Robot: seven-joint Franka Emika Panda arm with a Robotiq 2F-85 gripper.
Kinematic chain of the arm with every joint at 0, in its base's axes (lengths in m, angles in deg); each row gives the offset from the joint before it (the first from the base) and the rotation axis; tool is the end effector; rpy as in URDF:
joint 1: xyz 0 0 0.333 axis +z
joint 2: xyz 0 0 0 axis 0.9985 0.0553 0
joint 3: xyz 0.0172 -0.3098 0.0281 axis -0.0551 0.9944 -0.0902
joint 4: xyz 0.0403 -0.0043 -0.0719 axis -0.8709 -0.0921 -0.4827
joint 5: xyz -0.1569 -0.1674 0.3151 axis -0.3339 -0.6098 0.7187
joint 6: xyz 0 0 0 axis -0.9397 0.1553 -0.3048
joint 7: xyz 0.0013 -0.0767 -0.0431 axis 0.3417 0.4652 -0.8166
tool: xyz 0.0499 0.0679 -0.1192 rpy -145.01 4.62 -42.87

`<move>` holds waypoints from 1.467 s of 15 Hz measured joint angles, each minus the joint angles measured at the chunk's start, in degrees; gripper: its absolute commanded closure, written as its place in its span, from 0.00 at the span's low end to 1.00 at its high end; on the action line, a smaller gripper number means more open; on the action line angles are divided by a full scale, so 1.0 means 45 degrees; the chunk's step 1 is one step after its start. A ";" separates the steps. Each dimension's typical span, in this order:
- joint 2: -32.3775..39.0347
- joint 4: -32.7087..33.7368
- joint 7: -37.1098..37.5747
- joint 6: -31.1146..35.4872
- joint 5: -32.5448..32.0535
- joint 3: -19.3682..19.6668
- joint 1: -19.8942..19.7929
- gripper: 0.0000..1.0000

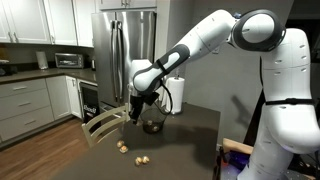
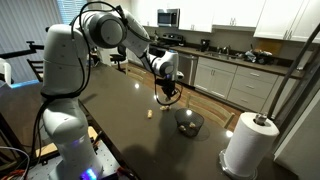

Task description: Move the basket to the right, pick up all the objects from the table and put them in the basket

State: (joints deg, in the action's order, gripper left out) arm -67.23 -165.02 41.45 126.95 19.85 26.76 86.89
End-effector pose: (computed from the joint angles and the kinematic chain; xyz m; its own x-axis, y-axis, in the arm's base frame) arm 0.6029 0.0251 0.2634 0.9842 0.1636 0.0672 0.1656 -0.9859 -0.0256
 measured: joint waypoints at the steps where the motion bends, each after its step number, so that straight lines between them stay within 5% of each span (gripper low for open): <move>1: -0.0123 0.0016 0.0055 0.0000 0.0134 0.0106 -0.0092 0.94; 22: -0.0417 -0.0271 0.3069 0.0129 0.0746 0.1689 -0.0862 0.94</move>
State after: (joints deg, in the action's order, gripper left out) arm -69.11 -166.24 55.26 127.53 23.20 34.36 83.02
